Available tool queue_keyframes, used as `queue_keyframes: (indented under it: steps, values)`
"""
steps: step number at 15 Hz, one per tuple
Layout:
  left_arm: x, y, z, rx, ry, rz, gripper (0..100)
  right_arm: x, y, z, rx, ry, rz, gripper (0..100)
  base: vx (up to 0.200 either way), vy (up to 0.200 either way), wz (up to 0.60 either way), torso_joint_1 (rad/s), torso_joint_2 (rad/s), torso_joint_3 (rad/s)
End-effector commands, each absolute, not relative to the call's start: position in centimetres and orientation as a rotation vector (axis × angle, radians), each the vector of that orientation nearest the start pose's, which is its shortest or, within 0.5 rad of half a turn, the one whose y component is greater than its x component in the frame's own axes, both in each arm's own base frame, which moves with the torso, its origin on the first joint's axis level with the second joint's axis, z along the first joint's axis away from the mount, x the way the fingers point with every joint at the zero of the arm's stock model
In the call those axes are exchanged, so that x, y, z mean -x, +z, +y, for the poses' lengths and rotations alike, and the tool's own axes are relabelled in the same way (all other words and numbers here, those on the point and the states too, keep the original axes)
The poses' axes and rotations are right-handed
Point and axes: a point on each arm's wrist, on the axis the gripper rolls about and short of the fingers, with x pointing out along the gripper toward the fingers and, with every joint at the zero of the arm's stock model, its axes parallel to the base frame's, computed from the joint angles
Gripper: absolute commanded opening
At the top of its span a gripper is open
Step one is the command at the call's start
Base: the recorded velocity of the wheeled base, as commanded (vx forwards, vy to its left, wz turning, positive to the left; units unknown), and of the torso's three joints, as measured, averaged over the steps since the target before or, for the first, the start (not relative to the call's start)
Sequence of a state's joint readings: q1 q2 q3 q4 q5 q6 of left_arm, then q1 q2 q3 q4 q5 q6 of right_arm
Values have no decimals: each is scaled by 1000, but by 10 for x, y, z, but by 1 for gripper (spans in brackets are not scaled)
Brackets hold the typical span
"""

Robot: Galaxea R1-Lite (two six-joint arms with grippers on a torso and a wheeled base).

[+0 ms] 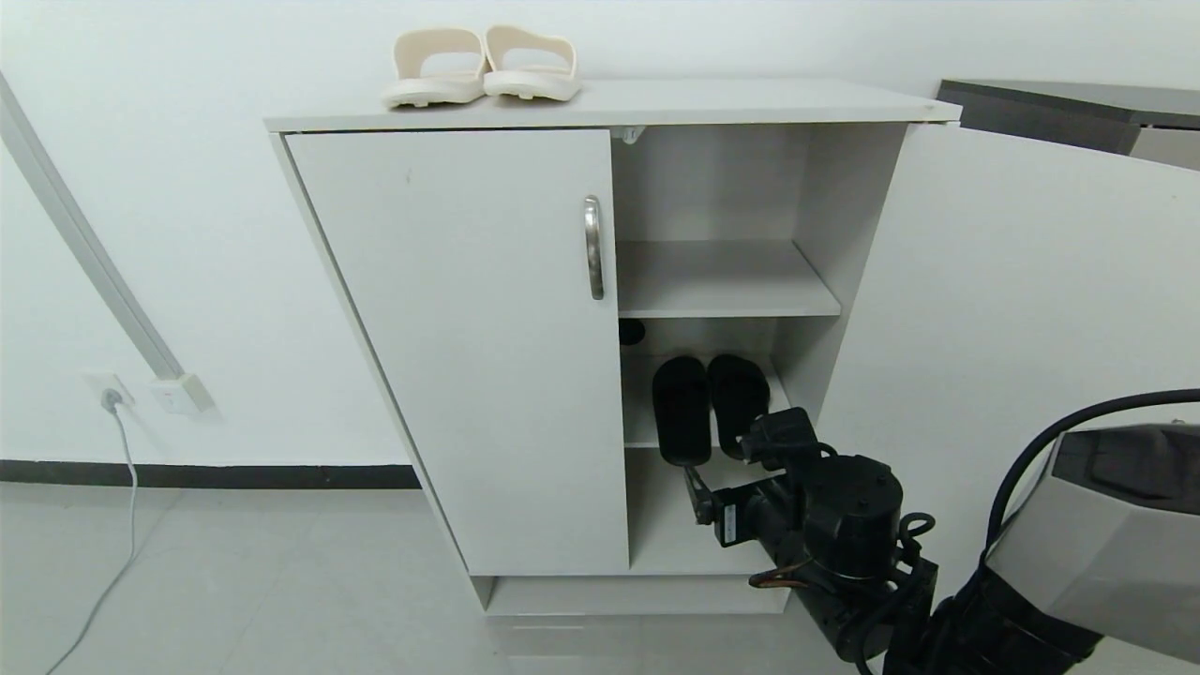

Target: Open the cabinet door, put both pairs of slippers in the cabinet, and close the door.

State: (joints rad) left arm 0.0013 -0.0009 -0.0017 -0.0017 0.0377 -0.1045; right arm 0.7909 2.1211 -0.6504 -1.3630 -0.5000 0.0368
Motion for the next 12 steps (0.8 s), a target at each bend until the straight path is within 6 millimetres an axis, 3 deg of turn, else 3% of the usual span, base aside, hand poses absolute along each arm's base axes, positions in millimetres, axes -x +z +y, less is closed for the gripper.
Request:
queue_keyframes:
  steps: [1, 8, 12]
  values:
    - [23, 76, 1, 106, 40, -5, 0, -253, 77, 241, 30, 289, 94, 100, 0, 0, 0, 0, 0, 0]
    - [23, 76, 1, 103, 38, -5, 0, -254, 75, 242, 36, 289, 97, 100, 0, 0, 0, 0, 0, 0]
    - [23, 76, 1, 103, 37, -3, 0, -254, 75, 241, 39, 288, 97, 100, 0, 200, 0, 2, 1, 2]
